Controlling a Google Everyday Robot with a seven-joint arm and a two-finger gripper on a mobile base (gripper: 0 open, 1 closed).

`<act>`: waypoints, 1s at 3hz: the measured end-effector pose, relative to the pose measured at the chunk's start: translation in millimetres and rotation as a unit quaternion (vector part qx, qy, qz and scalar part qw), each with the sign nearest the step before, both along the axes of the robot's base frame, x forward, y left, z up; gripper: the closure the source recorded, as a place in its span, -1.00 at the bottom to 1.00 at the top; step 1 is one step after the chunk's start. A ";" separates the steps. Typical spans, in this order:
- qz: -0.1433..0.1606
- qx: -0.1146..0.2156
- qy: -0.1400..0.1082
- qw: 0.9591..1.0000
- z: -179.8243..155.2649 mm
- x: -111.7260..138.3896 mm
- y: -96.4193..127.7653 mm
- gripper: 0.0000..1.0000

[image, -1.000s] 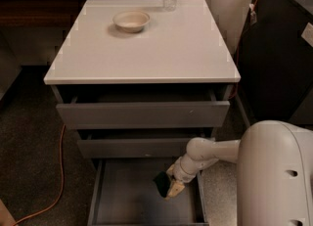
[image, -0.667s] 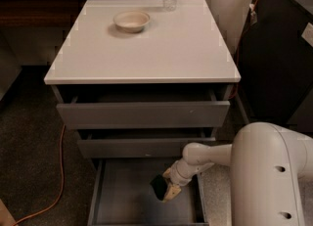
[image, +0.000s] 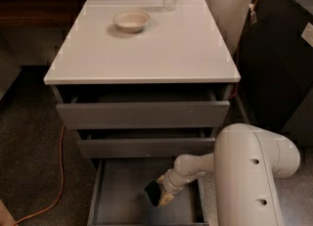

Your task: Place sponge into bottom drawer

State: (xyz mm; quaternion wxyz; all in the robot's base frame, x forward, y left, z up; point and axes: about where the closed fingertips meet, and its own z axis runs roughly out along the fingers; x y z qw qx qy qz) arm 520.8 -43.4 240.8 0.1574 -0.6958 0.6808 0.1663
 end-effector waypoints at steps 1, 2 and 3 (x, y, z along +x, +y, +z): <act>-0.008 -0.003 -0.010 1.000 -19.7 1.6 4.6 0.47; -0.030 -0.008 -0.012 0.999 -40.2 5.5 -1.5 0.04; -0.048 0.000 -0.010 0.999 -61.2 10.2 -9.4 -0.58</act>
Offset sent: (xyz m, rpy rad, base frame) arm 0.0139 -0.0122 -0.0656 -0.0281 -0.0368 -0.1230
